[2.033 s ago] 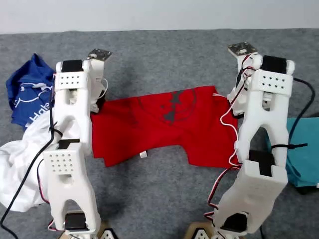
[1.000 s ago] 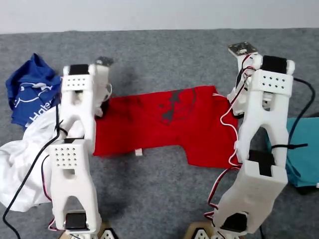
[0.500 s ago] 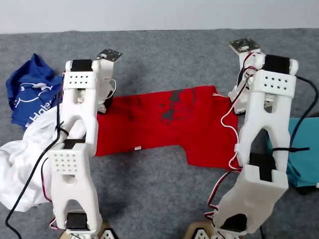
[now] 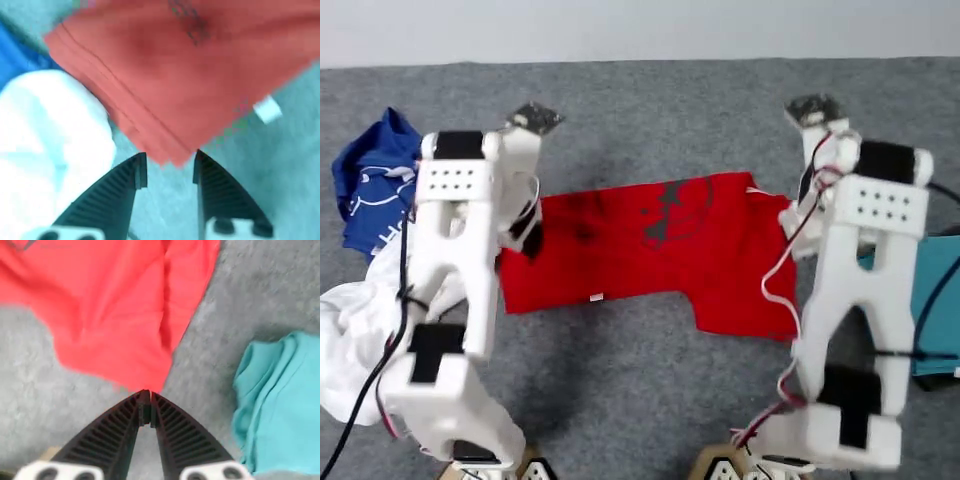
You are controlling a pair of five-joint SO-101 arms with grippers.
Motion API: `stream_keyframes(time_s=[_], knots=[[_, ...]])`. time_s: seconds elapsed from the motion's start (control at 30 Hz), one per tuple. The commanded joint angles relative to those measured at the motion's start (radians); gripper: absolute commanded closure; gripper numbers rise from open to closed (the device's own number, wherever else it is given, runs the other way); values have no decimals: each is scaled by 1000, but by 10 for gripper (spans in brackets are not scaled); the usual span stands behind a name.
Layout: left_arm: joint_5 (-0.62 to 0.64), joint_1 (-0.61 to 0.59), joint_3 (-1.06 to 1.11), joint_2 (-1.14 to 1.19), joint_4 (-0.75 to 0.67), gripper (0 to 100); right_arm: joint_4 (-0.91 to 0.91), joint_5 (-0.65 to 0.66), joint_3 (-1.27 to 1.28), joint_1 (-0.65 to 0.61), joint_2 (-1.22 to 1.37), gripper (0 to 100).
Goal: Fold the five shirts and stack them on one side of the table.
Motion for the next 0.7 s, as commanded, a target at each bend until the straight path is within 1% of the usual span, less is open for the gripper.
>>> stream_keyframes(time_s=[0.0,0.07,0.2,0.37,0.67], knots=[[-55,9,170,-133,14,833,28,14,149,42,-151,990],[-66,9,243,-146,-14,833,15,21,219,77,-189,990],[-80,6,351,-144,-89,833,-10,97,324,147,-223,990],[-94,6,423,-144,-167,832,-10,137,345,213,-229,990],[-92,3,535,-143,-353,831,2,143,345,225,-231,990]])
